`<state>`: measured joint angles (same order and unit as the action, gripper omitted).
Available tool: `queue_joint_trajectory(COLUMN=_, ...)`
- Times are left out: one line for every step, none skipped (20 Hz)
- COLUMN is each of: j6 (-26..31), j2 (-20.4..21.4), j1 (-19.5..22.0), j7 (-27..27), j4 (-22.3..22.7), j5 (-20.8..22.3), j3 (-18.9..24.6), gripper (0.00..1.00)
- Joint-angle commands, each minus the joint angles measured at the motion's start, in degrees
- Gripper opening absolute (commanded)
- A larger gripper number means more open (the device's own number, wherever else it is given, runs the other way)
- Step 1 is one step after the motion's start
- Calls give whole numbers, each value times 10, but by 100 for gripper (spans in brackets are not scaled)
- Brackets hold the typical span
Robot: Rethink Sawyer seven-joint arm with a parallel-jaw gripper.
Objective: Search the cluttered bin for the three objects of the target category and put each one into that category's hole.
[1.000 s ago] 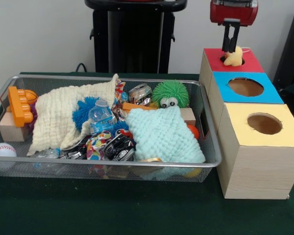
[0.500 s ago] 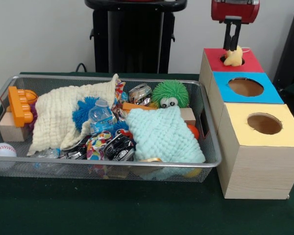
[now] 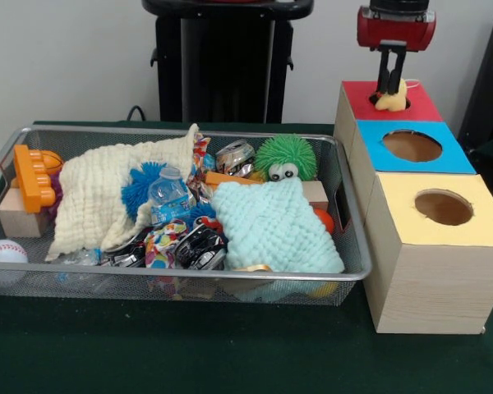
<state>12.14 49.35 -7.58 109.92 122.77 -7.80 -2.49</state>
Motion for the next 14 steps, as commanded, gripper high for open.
queue_joint_trajectory(j6=-40, j2=-37, j1=15, j7=93, j4=14, j5=-6, j3=63, gripper=0)
queue_joint_trajectory(j6=-40, j2=-37, j1=15, j7=96, j4=15, j5=-8, j3=66, gripper=0)
queue_joint_trajectory(j6=-42, j2=-38, j1=16, j7=97, j4=15, j5=-10, j3=69, gripper=0)
queue_joint_trajectory(j6=-45, j2=-40, j1=16, j7=98, j4=15, j5=-10, j3=71, gripper=0)
queue_joint_trajectory(j6=-48, j2=-43, j1=16, j7=99, j4=15, j5=-10, j3=72, gripper=0)
queue_joint_trajectory(j6=-52, j2=-47, j1=15, j7=100, j4=14, j5=-9, j3=71, gripper=0)
queue_joint_trajectory(j6=-56, j2=-51, j1=15, j7=100, j4=13, j5=-8, j3=71, gripper=0)
queue_joint_trajectory(j6=-60, j2=-57, j1=14, j7=100, j4=11, j5=-6, j3=70, gripper=0)
queue_joint_trajectory(j6=-65, j2=-62, j1=14, j7=99, j4=10, j5=-5, j3=69, gripper=0)
queue_joint_trajectory(j6=-71, j2=-69, j1=13, j7=99, j4=8, j5=-3, j3=68, gripper=0)
queue_joint_trajectory(j6=-77, j2=-75, j1=13, j7=98, j4=7, j5=-1, j3=67, gripper=0)
queue_joint_trajectory(j6=-86, j2=-83, j1=12, j7=98, j4=5, j5=1, j3=66, gripper=0)
queue_joint_trajectory(j6=-91, j2=-89, j1=12, j7=98, j4=3, j5=2, j3=64, gripper=0)
queue_joint_trajectory(j6=-95, j2=-93, j1=12, j7=97, j4=2, j5=4, j3=63, gripper=0)
